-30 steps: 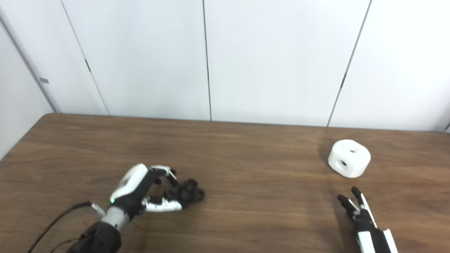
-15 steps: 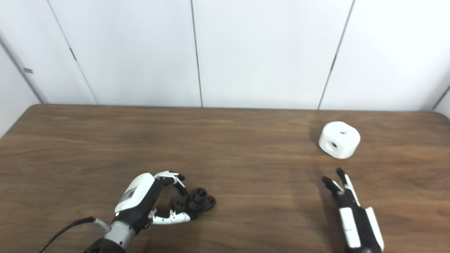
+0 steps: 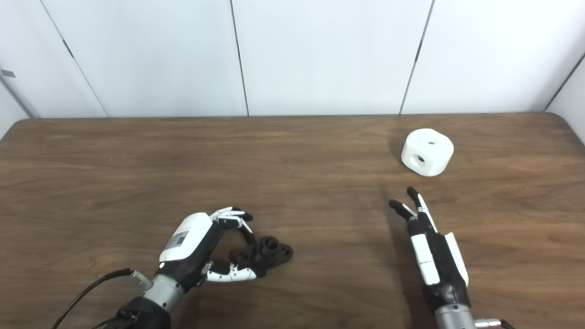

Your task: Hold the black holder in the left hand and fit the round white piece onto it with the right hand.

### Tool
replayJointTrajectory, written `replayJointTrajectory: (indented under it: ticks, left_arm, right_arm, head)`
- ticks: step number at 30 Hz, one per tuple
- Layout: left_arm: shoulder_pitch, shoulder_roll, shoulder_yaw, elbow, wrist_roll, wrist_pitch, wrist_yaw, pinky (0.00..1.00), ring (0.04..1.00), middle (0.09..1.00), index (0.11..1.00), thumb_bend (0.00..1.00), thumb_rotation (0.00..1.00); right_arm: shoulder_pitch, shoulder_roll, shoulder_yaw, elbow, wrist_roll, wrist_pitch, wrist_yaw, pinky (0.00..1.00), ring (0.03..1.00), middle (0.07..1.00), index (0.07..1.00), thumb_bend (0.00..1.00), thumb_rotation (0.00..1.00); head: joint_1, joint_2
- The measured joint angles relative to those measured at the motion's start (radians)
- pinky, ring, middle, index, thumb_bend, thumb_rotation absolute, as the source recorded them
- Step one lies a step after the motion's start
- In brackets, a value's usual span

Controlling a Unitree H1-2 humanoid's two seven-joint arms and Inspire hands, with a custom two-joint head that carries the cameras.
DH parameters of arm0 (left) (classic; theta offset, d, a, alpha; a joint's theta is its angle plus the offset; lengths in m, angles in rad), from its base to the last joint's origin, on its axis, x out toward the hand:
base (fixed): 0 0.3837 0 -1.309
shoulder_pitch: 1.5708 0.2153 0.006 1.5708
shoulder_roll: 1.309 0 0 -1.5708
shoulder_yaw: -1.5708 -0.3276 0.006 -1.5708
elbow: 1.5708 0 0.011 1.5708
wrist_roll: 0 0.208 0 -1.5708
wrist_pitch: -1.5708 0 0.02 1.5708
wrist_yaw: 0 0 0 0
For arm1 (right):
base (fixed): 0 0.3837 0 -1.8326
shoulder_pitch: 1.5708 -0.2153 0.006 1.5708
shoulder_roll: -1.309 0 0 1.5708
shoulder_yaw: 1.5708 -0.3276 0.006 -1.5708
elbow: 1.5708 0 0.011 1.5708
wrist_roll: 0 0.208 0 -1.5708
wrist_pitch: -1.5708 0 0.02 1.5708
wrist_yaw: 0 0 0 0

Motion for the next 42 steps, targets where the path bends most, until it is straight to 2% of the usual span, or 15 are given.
replayJointTrajectory:
  ticks: [5, 10, 17, 26, 33, 42]
  left_arm:
    - [-0.037, 0.001, -0.028, 0.058, 0.009, -0.069, 0.002, 0.84, 0.898, 0.804, 0.486, 0.52, 0.05]
    - [-0.077, 0.011, -0.048, 0.151, 0.024, -0.204, 0.027, 0.88, 0.903, 0.802, 0.486, 0.52, 0.05]
    - [-0.116, 0.022, -0.05, 0.249, 0.021, -0.32, 0.056, 0.92, 0.905, 0.8, 0.486, 0.52, 0.05]
    - [-0.124, 0.023, -0.048, 0.281, 0.02, -0.366, 0.081, 0.91, 0.884, 0.781, 0.486, 0.52, 0.05]
    - [-0.124, 0.024, -0.047, 0.285, 0.02, -0.375, 0.087, 0.9, 0.874, 0.773, 0.486, 0.52, 0.05]
    - [-0.122, 0.028, -0.044, 0.283, 0.024, -0.379, 0.087, 0.89, 0.873, 0.773, 0.487, 0.52, 0.05]
  right_arm:
    - [0.003, 0.001, 0.009, -0.009, -0.014, 0.002, -0.013, 1.0, 0.927, 0.853, 0.976, 0.65, 1.0]
    - [0.006, 0.002, 0.014, -0.015, -0.016, 0.001, -0.025, 1.0, 0.917, 0.849, 0.976, 0.65, 1.0]
    - [0.015, 0.003, 0.024, -0.018, -0.021, 0.0, -0.047, 1.0, 0.918, 0.838, 0.967, 0.63, 1.0]
    - [0.024, 0.003, 0.027, -0.017, -0.017, -0.015, -0.051, 0.99, 0.918, 0.864, 0.967, 0.61, 1.0]
    - [0.028, 0.003, 0.022, -0.013, 0.008, -0.045, -0.055, 0.98, 0.961, 0.943, 0.956, 0.58, 0.99]
    - [0.024, 0.003, 0.021, -0.031, -0.004, -0.036, -0.069, 1.0, 0.988, 0.956, 0.957, 0.58, 1.0]
  head:
    - [-0.015, 0.0]
    - [-0.048, -0.003]
    - [-0.078, -0.008]
    - [-0.11, -0.026]
    - [-0.179, -0.058]
    - [-0.251, -0.087]
